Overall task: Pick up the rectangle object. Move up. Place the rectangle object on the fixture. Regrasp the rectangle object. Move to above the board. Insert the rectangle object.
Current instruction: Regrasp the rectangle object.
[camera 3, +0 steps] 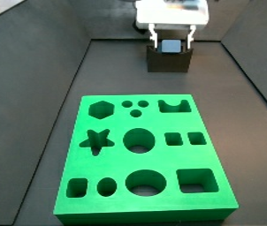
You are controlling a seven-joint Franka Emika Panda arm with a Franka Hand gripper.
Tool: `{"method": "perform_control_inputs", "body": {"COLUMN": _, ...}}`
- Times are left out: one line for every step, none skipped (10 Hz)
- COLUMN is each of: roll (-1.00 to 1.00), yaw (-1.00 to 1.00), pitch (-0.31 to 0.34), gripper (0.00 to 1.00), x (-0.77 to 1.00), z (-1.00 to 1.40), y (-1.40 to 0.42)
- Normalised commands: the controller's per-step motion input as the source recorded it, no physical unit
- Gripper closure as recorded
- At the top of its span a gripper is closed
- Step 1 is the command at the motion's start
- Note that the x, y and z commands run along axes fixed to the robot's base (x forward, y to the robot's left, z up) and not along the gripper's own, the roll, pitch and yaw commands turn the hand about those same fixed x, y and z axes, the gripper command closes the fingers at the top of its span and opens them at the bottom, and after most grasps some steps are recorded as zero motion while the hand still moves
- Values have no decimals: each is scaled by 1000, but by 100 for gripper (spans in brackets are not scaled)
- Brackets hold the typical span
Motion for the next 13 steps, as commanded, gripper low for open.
{"method": "perform_control_inputs", "body": {"roll": 13, "yaw": 28, "pitch": 1, "gripper": 0, "x": -37, "z": 1000, "y": 2}}
{"method": "perform_control_inputs", "body": {"roll": 16, "yaw": 29, "pitch": 5, "gripper": 0, "x": -40, "z": 1000, "y": 4}}
{"method": "perform_control_inputs", "body": {"roll": 12, "yaw": 27, "pitch": 14, "gripper": 0, "x": -43, "z": 906, "y": 6}}
{"method": "perform_control_inputs", "body": {"roll": 11, "yaw": 24, "pitch": 24, "gripper": 0, "x": -37, "z": 650, "y": 9}}
{"method": "perform_control_inputs", "body": {"roll": 12, "yaw": 21, "pitch": 30, "gripper": 0, "x": -31, "z": 454, "y": 5}}
{"method": "perform_control_inputs", "body": {"roll": 17, "yaw": 15, "pitch": 35, "gripper": 0, "x": -31, "z": 256, "y": 3}}
{"method": "perform_control_inputs", "body": {"roll": 1000, "yaw": 4, "pitch": 57, "gripper": 0, "x": -133, "z": 1000, "y": -830}}
{"method": "perform_control_inputs", "body": {"roll": 1000, "yaw": 4, "pitch": 55, "gripper": 0, "x": -119, "z": 920, "y": -791}}
{"method": "perform_control_inputs", "body": {"roll": 1000, "yaw": 3, "pitch": 45, "gripper": 0, "x": -123, "z": 787, "y": -665}}
{"method": "perform_control_inputs", "body": {"roll": 1000, "yaw": 3, "pitch": 38, "gripper": 0, "x": -112, "z": 598, "y": -508}}
{"method": "perform_control_inputs", "body": {"roll": 1000, "yaw": 2, "pitch": 36, "gripper": 0, "x": -81, "z": 389, "y": -336}}
{"method": "perform_control_inputs", "body": {"roll": 1000, "yaw": 3, "pitch": 36, "gripper": 0, "x": -36, "z": 95, "y": -107}}
{"method": "perform_control_inputs", "body": {"roll": 1000, "yaw": 2, "pitch": 38, "gripper": 0, "x": 1, "z": 14, "y": -49}}
